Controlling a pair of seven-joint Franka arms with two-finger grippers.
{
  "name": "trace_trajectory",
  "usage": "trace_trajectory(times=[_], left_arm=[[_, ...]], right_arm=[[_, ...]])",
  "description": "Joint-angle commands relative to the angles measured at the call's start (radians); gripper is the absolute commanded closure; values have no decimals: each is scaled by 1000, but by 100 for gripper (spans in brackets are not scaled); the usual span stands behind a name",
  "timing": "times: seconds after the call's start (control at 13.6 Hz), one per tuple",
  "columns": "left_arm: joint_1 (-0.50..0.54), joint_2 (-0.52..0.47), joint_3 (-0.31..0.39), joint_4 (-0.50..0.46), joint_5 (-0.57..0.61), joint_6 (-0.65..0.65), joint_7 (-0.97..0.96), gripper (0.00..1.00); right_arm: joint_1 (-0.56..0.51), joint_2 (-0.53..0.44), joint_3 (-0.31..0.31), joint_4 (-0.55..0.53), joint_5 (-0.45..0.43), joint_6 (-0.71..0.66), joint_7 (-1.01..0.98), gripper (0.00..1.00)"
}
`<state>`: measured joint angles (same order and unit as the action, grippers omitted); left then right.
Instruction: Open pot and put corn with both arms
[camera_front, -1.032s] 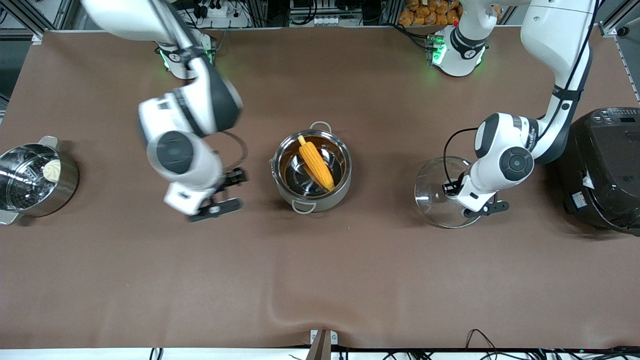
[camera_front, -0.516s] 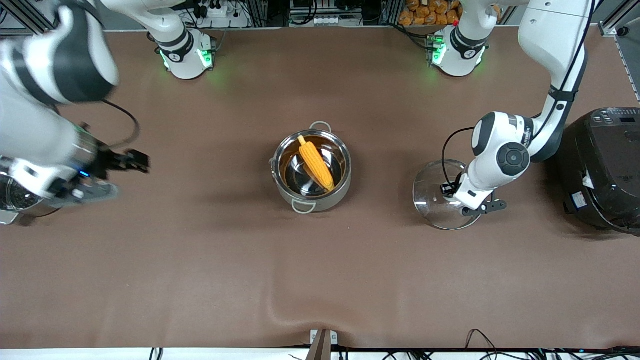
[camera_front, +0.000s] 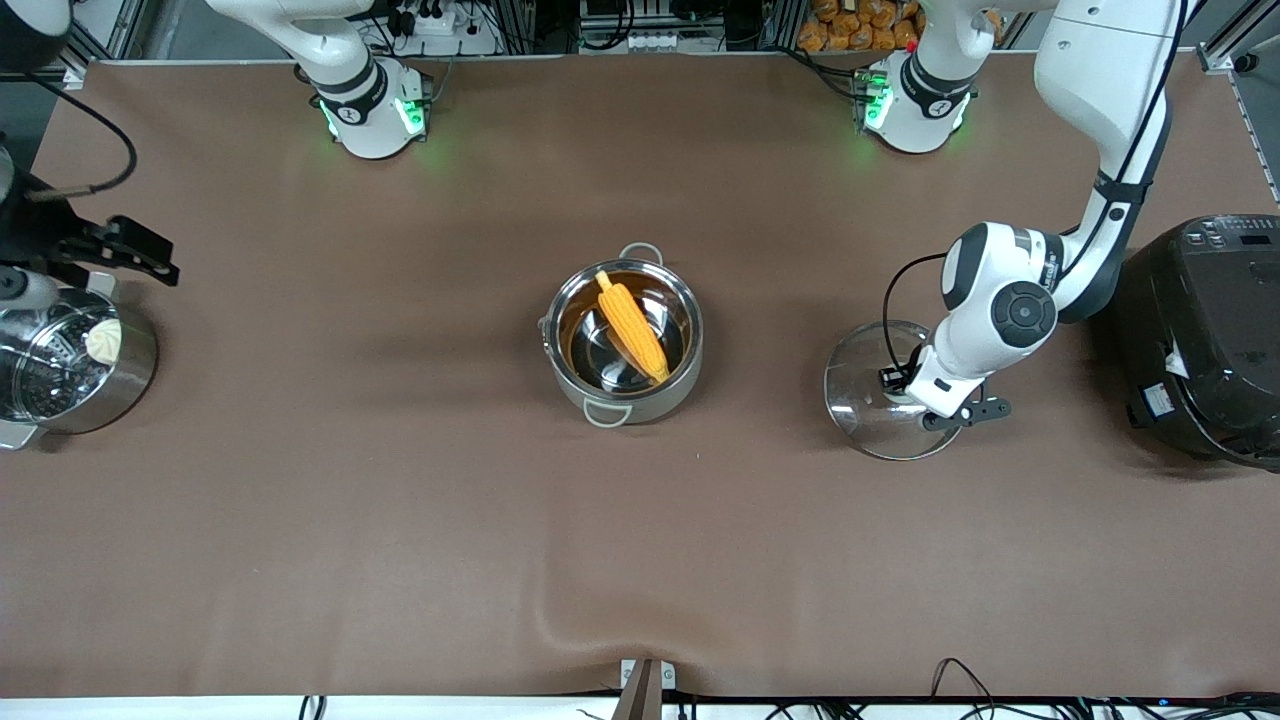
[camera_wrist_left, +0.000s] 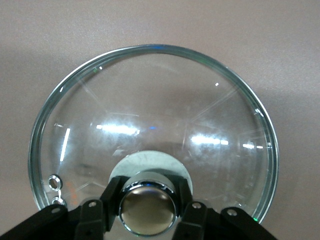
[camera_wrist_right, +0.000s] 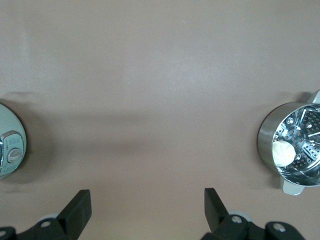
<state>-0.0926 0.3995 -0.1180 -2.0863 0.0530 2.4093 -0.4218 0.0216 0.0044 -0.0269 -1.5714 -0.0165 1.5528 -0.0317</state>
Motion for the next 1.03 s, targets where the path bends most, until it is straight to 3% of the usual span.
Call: trace_trajectory(times=[0.0,0.07,0.15,0.44,0.96], left_arm=[[2,-27,-5,-14,5,10,-3,62],[2,-27,-3,-11,5,10,0,25],[2,-28,-5,-11,5,8,8,0],[2,-71,-3,38,5,-37,0,0],[11,-229,-2,219,16,-297,6,0]], right_arm=[[-41,-46,15,-55,36,7,12,0],[-57,-49,15,-59,49,7,12,0],[-60,-50,13,-62,65,7,12,0],[-52,-70,-8,-64,75,-19,19,0],[-42,-72,-8,-62,72,-26,30,0]])
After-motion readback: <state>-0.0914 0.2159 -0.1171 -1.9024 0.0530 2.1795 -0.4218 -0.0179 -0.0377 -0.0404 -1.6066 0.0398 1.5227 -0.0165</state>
